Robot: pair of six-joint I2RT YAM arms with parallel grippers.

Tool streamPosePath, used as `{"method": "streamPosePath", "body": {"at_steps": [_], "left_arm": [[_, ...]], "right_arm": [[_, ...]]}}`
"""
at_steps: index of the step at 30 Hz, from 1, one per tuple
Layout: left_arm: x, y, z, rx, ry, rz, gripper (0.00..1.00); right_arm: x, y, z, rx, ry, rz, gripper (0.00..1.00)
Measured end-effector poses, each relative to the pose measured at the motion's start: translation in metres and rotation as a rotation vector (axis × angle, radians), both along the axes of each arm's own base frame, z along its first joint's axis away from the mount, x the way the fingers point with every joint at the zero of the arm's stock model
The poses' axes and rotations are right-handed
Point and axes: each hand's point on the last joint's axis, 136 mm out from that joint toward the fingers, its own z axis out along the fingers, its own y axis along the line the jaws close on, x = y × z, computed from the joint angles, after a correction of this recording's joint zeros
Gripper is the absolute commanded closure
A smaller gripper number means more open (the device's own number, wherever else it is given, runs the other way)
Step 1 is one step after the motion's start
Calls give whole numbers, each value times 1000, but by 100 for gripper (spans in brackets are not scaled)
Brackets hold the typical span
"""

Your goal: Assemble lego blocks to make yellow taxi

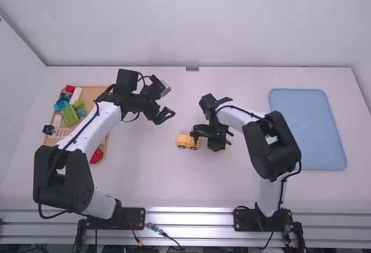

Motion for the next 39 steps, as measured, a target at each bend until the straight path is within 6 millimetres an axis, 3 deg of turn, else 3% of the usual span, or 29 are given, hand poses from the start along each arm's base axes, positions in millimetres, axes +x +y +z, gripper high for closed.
{"method": "streamPosePath", "body": {"at_steps": [1, 3, 12, 17, 18, 21, 25, 30, 34, 39], "left_arm": [[0, 1, -1, 6, 0, 1, 1], [1, 3, -2, 18, -1, 7, 1], [7, 9, -3, 53, -24, 31, 1], [10, 9, -1, 57, -40, 36, 1], [12, 9, 0, 56, -55, 36, 1], [15, 9, 2, 55, -66, 38, 1], [14, 9, 1, 57, -61, 38, 1], [6, 6, -1, 79, -84, -46, 1], [-17, -11, 1, 50, -140, -262, 1], [-26, -25, 5, 8, -285, -429, 1]], "right_arm": [[1, 0, 0, 1, -3, -1, 11], [0, 0, 0, 0, -1, 7, 1], [-2, 0, 10, 12, -6, 38, 1], [12, 7, 76, 181, -143, 29, 1], [16, 6, 98, 247, -186, 17, 1], [20, 0, 132, 370, -234, -7, 1], [25, -13, 149, 508, -247, -37, 1], [17, -19, 131, 666, -215, -39, 1], [13, -20, 106, 802, -264, -15, 1], [8, -23, 85, 875, -309, -44, 1]]}}
